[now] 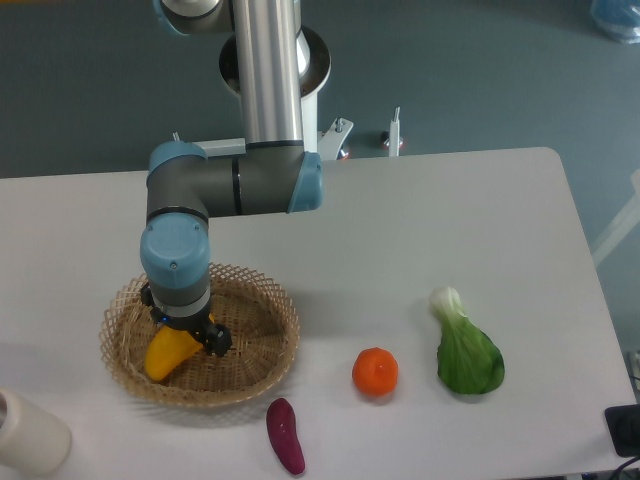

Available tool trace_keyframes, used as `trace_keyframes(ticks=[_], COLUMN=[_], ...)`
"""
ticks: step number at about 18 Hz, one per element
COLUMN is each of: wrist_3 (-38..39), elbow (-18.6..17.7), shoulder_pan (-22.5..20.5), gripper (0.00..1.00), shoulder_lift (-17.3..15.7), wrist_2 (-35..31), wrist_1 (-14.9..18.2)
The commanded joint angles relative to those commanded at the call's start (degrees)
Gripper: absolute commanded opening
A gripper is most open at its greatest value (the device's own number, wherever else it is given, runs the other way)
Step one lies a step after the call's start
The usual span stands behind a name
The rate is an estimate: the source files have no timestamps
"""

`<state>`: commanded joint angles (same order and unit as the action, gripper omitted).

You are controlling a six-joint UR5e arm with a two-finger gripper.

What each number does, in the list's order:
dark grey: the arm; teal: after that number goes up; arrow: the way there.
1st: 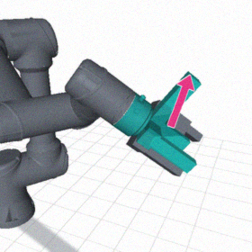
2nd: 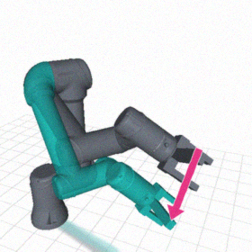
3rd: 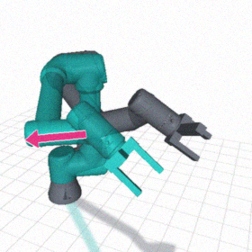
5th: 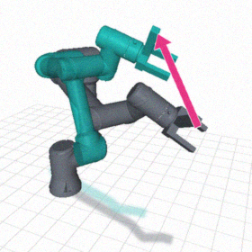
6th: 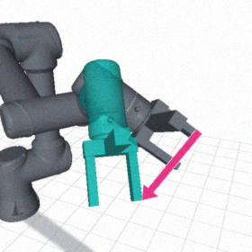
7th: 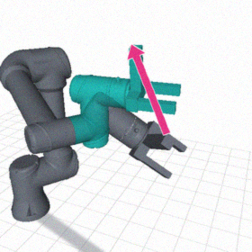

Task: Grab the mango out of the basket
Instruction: 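Close the gripper on the yellow mango, then lift the mango out of the basket and carry it beside the orange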

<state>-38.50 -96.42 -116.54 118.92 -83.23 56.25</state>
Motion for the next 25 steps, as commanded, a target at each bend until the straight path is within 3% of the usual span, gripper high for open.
trace_keyframes(ticks=[5, 6, 7, 8, 10, 25], wrist_3=[0.0, 0.0, 0.0, 0.35, 1.66, 1.05], elbow=[0.0, 0.09, 0.09, 0.09, 0.17, 1.93], shoulder_pan=[0.0, 0.0, 0.0, 0.0, 0.0, -1.84], gripper=[1.0, 0.93, 0.77, 0.52, 0.35, 0.35], shoulder_lift=[0.09, 0.09, 0.09, 0.0, -0.26, -4.83], wrist_2=[0.0, 0.0, 0.0, -0.09, -0.44, -5.36], wrist_1=[-0.18, -0.18, -0.18, -0.18, -0.26, 0.62])
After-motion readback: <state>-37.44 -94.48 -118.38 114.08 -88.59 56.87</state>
